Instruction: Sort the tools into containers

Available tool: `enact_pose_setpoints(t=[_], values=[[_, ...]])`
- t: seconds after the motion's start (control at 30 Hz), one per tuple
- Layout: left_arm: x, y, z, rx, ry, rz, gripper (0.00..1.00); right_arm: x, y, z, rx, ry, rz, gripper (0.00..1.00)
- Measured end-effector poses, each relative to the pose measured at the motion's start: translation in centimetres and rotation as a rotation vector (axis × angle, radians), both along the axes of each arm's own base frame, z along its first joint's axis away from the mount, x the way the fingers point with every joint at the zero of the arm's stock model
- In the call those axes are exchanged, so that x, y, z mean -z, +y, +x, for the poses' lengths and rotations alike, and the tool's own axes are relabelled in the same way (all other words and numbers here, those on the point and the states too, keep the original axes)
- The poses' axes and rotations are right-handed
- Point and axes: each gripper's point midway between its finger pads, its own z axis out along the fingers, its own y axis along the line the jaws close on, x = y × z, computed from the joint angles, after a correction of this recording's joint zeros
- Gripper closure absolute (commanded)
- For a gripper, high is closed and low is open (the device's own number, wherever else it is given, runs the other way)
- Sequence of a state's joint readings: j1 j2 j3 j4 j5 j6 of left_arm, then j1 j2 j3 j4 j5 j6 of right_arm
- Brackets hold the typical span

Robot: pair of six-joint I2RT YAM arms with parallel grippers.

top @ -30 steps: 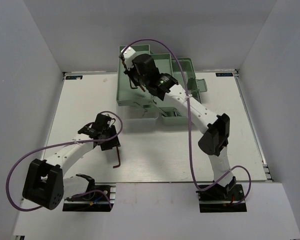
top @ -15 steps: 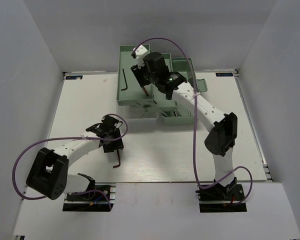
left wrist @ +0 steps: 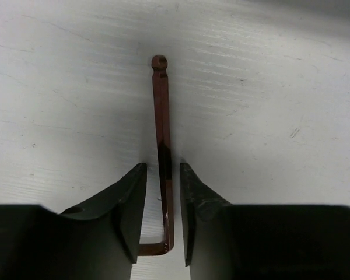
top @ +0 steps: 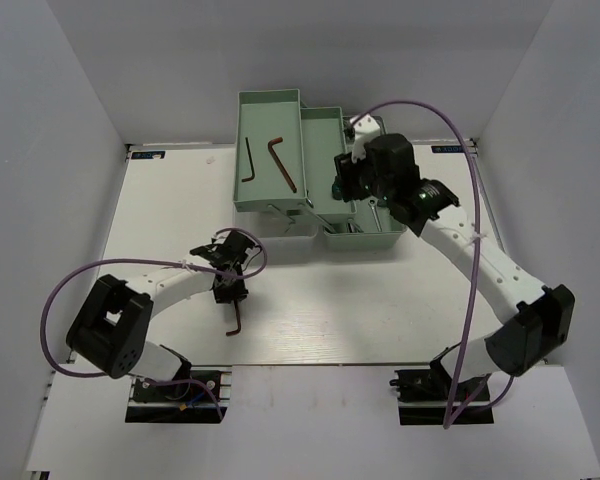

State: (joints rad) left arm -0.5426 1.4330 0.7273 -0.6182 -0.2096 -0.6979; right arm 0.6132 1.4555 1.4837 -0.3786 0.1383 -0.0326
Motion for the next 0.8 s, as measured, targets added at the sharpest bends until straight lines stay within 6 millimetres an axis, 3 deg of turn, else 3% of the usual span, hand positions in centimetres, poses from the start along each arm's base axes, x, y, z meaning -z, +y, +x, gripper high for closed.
enact_pose_setpoints(t=[0.13, 0.2, 0.4, 0.47, 0.7, 0.8], values=[[0.0, -0.4, 0.1, 0.009, -0.009, 0.026, 0.72, 4.0, -2.1, -1.8, 0.025, 0.098, -0.012, 0.44], [0.0, -0.6, 0.2, 0.014, -0.012, 0.035, 0.76, 5.1, -3.1, -2.7, 0.038, 0.130, -0.003, 0.44], [0.1, -1.0, 0.1, 0.034, -0.020, 0.073, 0.95, 4.7, -5.1, -4.6, 0.065, 0.145, 0.069, 0.39], [0.1, -1.0, 0.1, 0.041, -0.023, 0.083, 1.00, 4.5, -5.8, -5.5, 0.068, 0.146, 0.088, 0.23], [-0.6, -2.2, -1.1, 0.118, -0.002, 0.055, 1.00, 4.9, -8.2, -6.4, 0.121, 0.144, 0.100, 0.20], [-2.6, -3.5, -1.5, 0.194, -0.006, 0.000, 1.00, 6.2, -9.5, -6.9, 0.154, 0.163, 0.086, 0.20]])
